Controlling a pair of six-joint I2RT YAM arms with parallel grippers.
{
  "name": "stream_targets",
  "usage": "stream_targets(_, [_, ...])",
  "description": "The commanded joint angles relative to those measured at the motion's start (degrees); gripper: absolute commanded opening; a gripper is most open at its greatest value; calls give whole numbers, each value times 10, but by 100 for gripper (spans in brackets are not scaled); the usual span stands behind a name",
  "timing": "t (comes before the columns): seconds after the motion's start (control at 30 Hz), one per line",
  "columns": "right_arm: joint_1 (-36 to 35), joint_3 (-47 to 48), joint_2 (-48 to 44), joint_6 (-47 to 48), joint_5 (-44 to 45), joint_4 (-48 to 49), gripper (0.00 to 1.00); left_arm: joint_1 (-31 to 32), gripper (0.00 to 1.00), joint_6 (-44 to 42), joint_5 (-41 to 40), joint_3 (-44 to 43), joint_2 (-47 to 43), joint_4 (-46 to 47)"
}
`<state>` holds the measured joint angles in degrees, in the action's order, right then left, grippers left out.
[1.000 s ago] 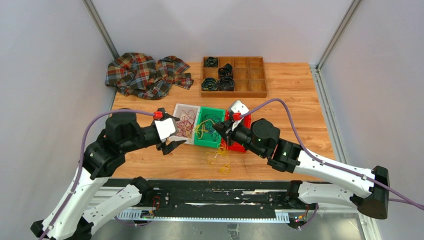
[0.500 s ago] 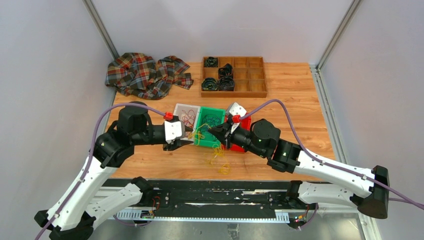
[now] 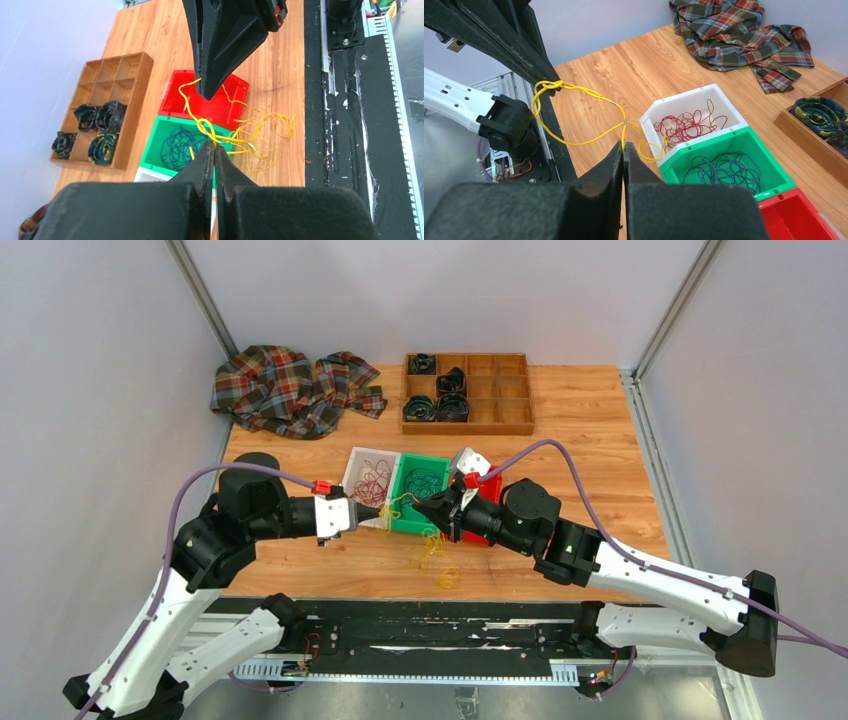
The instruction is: Untangle the cables
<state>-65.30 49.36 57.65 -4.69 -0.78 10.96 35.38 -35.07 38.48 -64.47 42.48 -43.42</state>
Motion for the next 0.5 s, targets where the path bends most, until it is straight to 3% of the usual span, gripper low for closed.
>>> stream_targets(0.0, [-7, 19, -9, -5, -18, 12, 1, -2, 1, -5, 14, -7, -13, 1])
stream_targets(0.23, [-7, 33, 4, 1, -66, 6, 4, -2, 1, 1, 30, -12, -18, -3])
stream_targets(0.37, [-7, 67, 14, 23, -72, -27, 33, -2, 1, -8, 34, -21, -14, -19])
stream_targets(0.47, [-7, 80, 14, 46, -72, -23, 46, -2, 1, -16, 38, -28, -10, -31])
